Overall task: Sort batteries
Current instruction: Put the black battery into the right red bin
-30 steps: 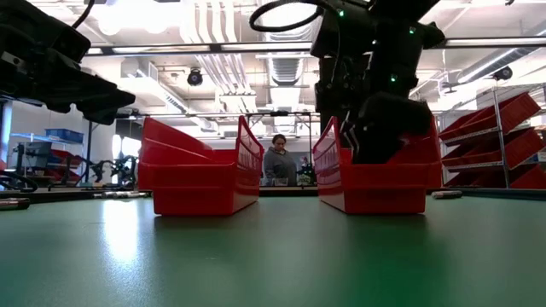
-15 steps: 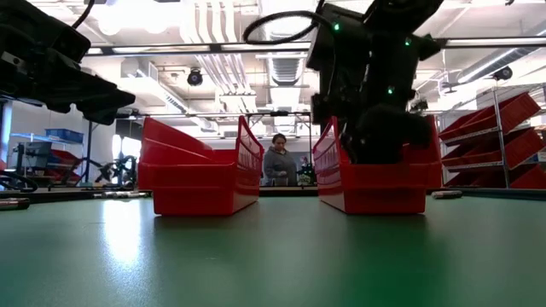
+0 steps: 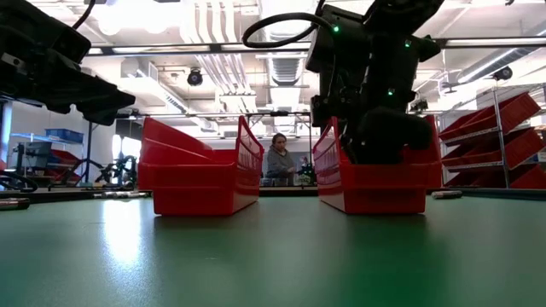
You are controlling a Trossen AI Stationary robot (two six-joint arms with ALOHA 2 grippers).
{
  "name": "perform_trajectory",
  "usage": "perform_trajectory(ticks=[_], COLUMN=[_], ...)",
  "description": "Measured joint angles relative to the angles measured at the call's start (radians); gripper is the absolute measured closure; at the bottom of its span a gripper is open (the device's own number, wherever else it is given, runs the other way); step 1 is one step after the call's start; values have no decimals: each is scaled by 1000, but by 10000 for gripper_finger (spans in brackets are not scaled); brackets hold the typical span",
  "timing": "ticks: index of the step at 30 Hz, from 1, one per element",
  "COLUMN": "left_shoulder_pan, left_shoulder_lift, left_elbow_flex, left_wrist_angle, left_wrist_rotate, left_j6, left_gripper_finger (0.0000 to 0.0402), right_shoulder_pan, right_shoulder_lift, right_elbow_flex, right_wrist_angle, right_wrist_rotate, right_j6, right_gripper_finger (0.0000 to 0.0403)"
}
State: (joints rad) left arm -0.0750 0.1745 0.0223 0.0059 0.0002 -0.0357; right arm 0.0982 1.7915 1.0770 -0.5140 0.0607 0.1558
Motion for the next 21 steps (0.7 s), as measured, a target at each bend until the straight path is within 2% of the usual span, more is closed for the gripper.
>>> perform_trajectory(ticks=[4,10,15,21], left_shoulder_pan=[0,0,0,0], left_shoulder_lift=[1,1,1,1], left_elbow_flex=[0,0,0,0], left_wrist_angle=[0,0,0,0], left_wrist_rotate=[0,0,0,0], left_j6=[0,0,0,0], left_gripper_finger=[247,247,247,247], right_shoulder_pan=[0,0,1,22], right_shoulder_lift=[-3,-1,-2,-23], right_elbow_flex=[15,62,147,291], right_wrist_angle=[-20,-73,-206,-420], right_wrist_rotate=[-4,-12,-12,-6], right_j6=[3,5,8,28], right_gripper_finger=[341,291,260,244])
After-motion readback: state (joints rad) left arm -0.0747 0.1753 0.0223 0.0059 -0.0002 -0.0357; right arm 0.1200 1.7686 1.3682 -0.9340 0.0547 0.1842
